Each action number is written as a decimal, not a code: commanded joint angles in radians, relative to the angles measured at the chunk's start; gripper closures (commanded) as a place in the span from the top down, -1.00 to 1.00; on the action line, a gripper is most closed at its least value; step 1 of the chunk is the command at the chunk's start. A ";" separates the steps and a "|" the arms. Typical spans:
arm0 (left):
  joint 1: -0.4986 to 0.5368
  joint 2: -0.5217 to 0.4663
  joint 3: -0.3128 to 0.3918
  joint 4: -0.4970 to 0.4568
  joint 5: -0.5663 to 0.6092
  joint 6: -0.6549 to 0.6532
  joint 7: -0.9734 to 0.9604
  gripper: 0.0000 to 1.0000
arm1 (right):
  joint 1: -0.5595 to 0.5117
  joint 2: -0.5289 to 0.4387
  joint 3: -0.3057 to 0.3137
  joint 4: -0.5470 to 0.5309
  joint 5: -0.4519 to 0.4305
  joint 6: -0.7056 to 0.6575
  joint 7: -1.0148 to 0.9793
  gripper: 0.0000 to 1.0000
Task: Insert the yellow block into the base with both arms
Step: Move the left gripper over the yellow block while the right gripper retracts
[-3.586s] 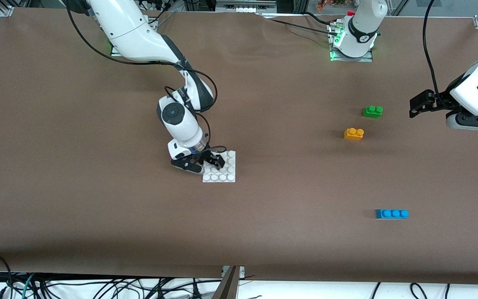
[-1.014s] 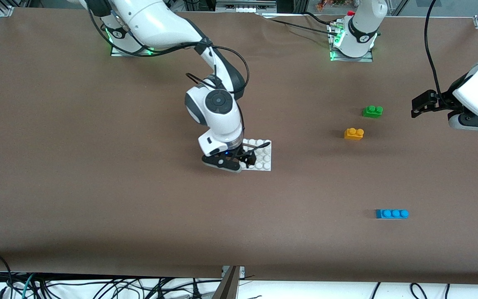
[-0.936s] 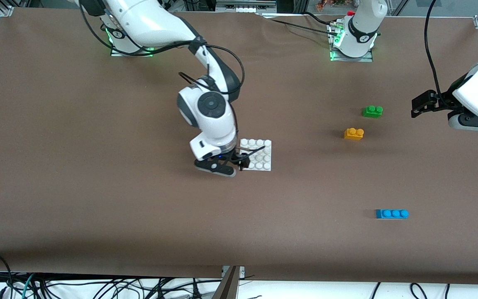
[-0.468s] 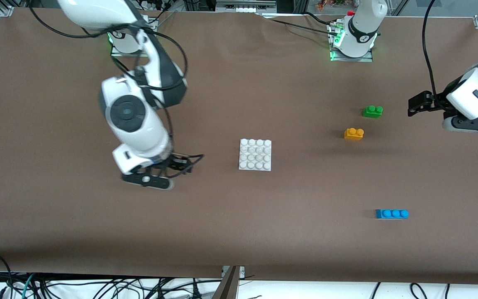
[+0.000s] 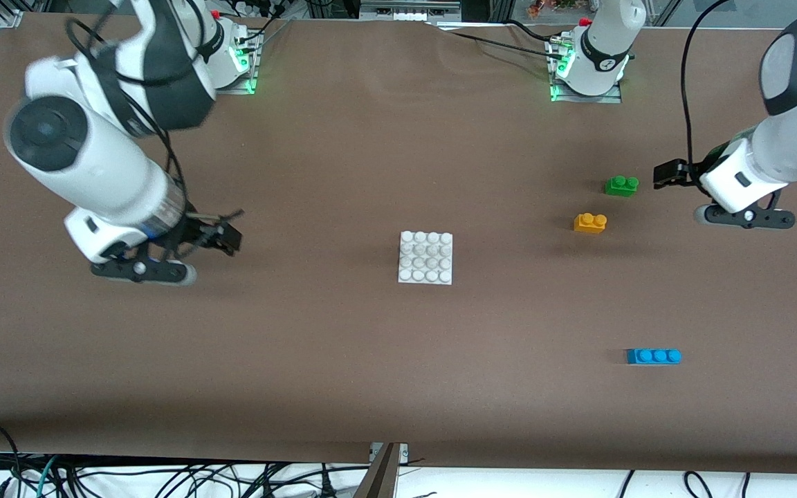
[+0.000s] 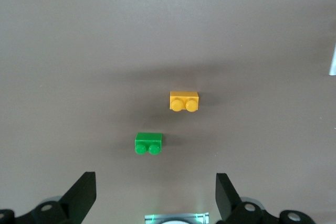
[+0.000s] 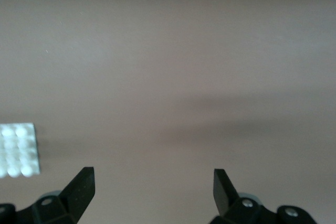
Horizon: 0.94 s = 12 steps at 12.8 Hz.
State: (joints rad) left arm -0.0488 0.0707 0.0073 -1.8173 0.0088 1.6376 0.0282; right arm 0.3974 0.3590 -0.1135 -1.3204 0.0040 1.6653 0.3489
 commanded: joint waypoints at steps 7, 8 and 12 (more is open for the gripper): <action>0.009 -0.045 -0.081 -0.451 0.010 0.528 0.022 1.00 | -0.228 -0.295 0.108 -0.263 0.017 -0.056 -0.157 1.00; 0.009 -0.037 -0.082 -0.473 0.010 0.568 0.022 1.00 | -0.277 -0.298 0.147 -0.263 0.017 -0.061 -0.159 1.00; 0.009 0.021 -0.082 -0.576 0.016 0.770 0.026 1.00 | -0.293 -0.298 0.164 -0.254 0.002 -0.072 -0.156 1.00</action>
State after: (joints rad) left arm -0.0492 0.0794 -0.0707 -2.3490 0.0088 2.3334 0.0294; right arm 0.1250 0.0861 0.0294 -1.5556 0.0083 1.6004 0.2075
